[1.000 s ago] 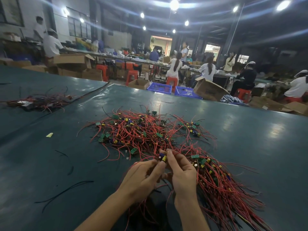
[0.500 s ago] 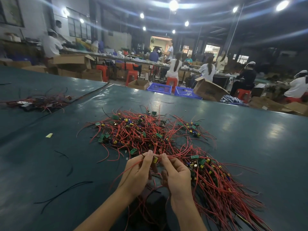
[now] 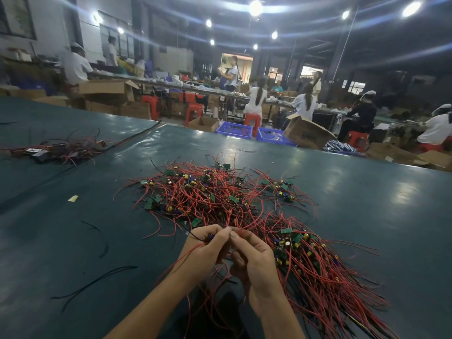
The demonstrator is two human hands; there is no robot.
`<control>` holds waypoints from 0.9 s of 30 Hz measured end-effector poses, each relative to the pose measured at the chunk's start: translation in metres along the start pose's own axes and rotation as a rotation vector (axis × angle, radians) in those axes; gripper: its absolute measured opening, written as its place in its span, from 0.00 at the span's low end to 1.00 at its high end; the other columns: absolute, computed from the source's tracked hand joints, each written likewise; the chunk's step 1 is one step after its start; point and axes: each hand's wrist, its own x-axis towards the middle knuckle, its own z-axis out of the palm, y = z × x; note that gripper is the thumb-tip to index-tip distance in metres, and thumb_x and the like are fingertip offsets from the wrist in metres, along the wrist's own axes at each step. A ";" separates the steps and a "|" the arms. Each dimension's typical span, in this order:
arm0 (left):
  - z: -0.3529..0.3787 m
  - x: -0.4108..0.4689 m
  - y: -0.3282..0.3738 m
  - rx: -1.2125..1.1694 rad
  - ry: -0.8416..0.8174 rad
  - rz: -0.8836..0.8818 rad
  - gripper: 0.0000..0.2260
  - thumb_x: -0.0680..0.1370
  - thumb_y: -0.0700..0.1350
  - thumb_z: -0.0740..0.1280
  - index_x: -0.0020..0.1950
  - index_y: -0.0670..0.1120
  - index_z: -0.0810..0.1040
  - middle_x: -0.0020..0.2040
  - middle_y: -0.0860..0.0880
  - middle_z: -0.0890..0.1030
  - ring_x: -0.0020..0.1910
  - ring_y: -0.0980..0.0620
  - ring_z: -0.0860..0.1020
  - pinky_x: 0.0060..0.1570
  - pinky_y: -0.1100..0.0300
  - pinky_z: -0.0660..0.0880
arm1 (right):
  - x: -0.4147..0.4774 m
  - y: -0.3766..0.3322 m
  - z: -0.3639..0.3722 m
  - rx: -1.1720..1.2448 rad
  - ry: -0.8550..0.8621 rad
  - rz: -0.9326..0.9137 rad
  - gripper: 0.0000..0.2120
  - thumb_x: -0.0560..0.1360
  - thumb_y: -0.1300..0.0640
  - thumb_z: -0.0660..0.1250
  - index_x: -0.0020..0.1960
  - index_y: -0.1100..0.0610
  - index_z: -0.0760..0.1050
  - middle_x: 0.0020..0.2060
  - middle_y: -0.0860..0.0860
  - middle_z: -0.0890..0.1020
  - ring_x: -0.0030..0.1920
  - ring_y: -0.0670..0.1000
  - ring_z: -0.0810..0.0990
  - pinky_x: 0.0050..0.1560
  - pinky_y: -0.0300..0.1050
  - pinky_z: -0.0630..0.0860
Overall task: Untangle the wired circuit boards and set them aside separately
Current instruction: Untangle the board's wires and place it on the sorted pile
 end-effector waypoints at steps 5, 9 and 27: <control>-0.006 0.002 0.002 0.019 -0.006 -0.009 0.16 0.78 0.33 0.63 0.29 0.36 0.72 0.24 0.46 0.70 0.23 0.52 0.68 0.27 0.61 0.67 | 0.001 -0.003 -0.002 0.065 0.053 0.061 0.08 0.74 0.61 0.70 0.39 0.55 0.86 0.38 0.57 0.84 0.33 0.53 0.80 0.29 0.41 0.73; -0.008 0.002 0.004 0.070 -0.037 -0.006 0.18 0.77 0.32 0.64 0.26 0.41 0.73 0.23 0.47 0.71 0.23 0.53 0.69 0.28 0.62 0.68 | 0.003 -0.006 -0.008 0.146 0.130 0.110 0.06 0.73 0.62 0.71 0.38 0.58 0.86 0.36 0.55 0.84 0.30 0.49 0.80 0.29 0.40 0.76; -0.005 -0.005 0.009 0.163 -0.169 0.010 0.13 0.70 0.42 0.66 0.25 0.46 0.74 0.23 0.51 0.72 0.23 0.55 0.69 0.27 0.62 0.68 | 0.008 -0.009 -0.018 0.133 0.429 -0.162 0.10 0.79 0.64 0.66 0.53 0.53 0.82 0.38 0.56 0.87 0.33 0.50 0.85 0.21 0.37 0.70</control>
